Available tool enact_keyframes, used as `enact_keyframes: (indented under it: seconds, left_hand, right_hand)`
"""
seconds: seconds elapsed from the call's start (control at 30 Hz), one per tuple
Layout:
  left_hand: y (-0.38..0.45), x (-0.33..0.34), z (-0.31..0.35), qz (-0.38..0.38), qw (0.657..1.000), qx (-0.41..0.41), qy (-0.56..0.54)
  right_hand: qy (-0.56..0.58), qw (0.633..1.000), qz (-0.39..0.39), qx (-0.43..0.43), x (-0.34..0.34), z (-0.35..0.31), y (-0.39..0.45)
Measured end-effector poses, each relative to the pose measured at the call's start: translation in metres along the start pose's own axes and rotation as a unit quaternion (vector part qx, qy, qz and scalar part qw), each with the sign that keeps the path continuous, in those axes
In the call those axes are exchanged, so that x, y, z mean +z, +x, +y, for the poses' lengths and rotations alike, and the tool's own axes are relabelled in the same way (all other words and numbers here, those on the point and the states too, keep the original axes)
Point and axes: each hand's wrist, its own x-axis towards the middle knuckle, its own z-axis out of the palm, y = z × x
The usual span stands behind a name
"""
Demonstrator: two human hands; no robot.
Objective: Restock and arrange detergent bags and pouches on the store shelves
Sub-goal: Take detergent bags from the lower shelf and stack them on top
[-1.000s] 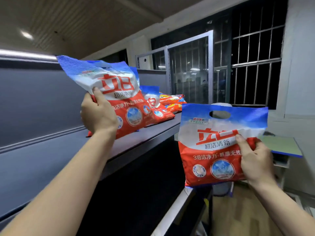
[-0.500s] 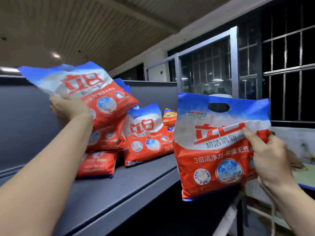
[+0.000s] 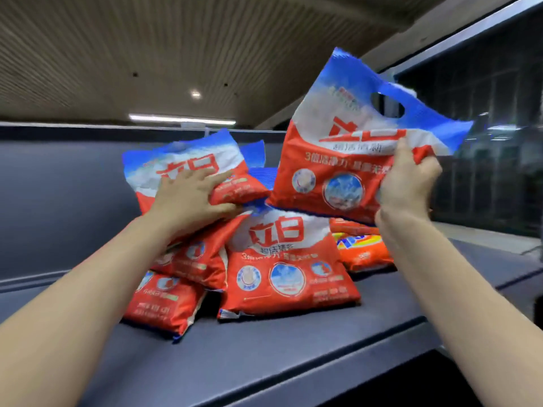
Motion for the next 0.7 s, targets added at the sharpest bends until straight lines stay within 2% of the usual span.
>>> enact_keyframes:
  seconds: [0.07, 0.1, 0.17, 0.23, 0.27, 0.33, 0.37, 0.43, 0.5, 0.57, 0.63, 0.7]
  left_hand:
    - [-0.001, 0.004, -0.020, -0.048, 0.997, -0.052, 0.028]
    - [-0.004, 0.006, -0.029, -0.082, 0.994, -0.075, -0.016]
    - [-0.010, 0.010, -0.040, -0.123, 0.976, -0.110, -0.143]
    - [-0.012, 0.012, -0.043, -0.132, 0.968, -0.115, -0.182]
    - [-0.012, 0.014, -0.043, -0.134, 0.968, -0.117, -0.176]
    - [-0.015, 0.017, -0.043, -0.119, 0.974, -0.128, -0.141]
    - [-0.017, 0.018, -0.040, -0.099, 0.978, -0.137, -0.121]
    - [-0.019, 0.018, -0.033, -0.039, 0.988, -0.138, -0.050]
    - [-0.021, 0.017, -0.024, -0.011, 0.990, -0.139, 0.021]
    - [-0.020, 0.013, -0.018, -0.029, 0.986, -0.162, 0.029]
    - [-0.018, 0.006, -0.015, -0.059, 0.982, -0.179, 0.007]
    - [-0.019, 0.002, -0.011, -0.074, 0.979, -0.190, -0.027]
  right_hand:
    - [-0.011, 1.000, 0.015, 0.003, 0.033, 0.018, 0.005]
    - [-0.046, 0.999, 0.000, 0.011, 0.050, 0.030, 0.005]
    - [-0.175, 0.978, -0.109, 0.034, 0.079, 0.060, -0.004]
    - [-0.301, 0.924, -0.224, 0.074, 0.095, 0.088, -0.023]
    - [-0.384, 0.890, -0.238, 0.067, 0.096, 0.097, -0.030]
    - [-0.522, 0.828, -0.199, -0.043, 0.090, 0.100, -0.033]
    - [-0.541, 0.812, -0.187, -0.117, 0.086, 0.098, -0.034]
    - [-0.516, 0.796, -0.249, -0.194, 0.082, 0.099, -0.035]
    - [-0.466, 0.794, -0.366, -0.134, 0.073, 0.098, -0.042]
    - [-0.425, 0.787, -0.438, -0.089, 0.059, 0.098, -0.048]
    - [-0.441, 0.758, -0.466, -0.119, 0.048, 0.096, -0.048]
    - [-0.458, 0.745, -0.464, -0.141, 0.041, 0.092, -0.048]
